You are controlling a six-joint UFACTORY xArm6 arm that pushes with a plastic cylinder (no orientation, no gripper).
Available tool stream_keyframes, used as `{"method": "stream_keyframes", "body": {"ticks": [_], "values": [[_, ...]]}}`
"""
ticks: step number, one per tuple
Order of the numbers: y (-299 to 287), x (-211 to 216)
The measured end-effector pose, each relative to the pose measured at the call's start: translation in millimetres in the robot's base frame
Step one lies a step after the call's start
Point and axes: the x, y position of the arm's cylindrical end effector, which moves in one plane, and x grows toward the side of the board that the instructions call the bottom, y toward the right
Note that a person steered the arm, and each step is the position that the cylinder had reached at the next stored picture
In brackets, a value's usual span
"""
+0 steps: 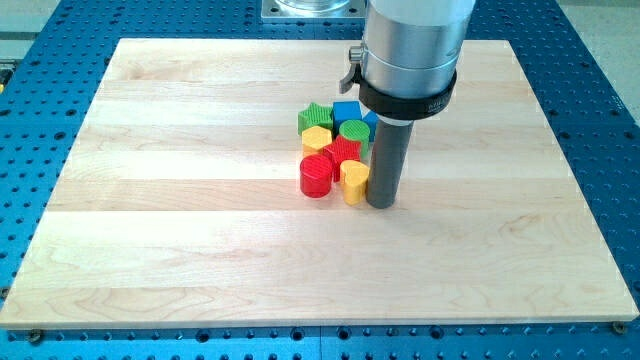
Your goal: Move the triangle above the cube
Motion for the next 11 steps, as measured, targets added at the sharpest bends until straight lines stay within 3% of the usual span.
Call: {"method": "stream_keyframes", "body": {"ticks": [4,5,6,7,8,10,11], "values": [[22.0,-0.2],[21.6,-56.5],[10.3,-78.6],[5.7,-137.2],[35.4,-124.1],[2.7,-185.4],[-3.0,-154.1]]}}
